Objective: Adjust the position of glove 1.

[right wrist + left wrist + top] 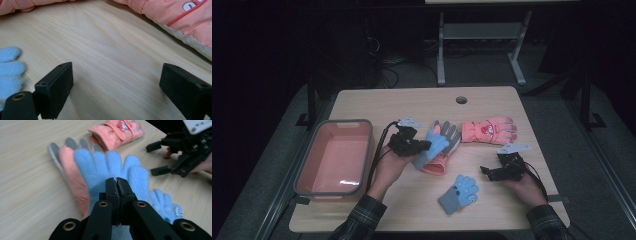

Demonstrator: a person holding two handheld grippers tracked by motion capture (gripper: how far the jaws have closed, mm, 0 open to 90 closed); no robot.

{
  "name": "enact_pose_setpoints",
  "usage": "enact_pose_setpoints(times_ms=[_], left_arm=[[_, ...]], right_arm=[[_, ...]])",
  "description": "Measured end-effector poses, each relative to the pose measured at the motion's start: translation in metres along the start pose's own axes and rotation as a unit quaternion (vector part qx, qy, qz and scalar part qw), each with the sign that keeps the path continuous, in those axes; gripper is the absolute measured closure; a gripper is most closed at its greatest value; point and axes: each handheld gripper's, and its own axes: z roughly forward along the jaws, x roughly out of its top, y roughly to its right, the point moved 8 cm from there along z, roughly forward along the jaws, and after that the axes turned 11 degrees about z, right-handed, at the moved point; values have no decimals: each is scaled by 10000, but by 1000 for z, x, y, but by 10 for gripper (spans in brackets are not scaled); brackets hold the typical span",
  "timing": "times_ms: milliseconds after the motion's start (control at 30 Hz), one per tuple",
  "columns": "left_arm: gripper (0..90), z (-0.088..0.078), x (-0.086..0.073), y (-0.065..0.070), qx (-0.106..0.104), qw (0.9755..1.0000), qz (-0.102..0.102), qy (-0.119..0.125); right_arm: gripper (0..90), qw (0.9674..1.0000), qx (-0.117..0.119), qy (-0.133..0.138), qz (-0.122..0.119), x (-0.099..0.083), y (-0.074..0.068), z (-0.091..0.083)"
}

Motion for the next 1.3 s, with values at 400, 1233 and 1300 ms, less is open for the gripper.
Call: enact_pose_setpoints(times_ms=[400,1233,1300], left_arm=[[886,18,-7,51,-378,9990,224,-27],[884,62,-39,115,-703,9951,516,-463],[883,66,-42,116,-686,9951,505,-503]], right_arm=[[112,10000,-10,1,-10,0,1,0],[113,10000,-13,12,-22,1,1,1],[112,10000,-13,14,-24,1,1,1]])
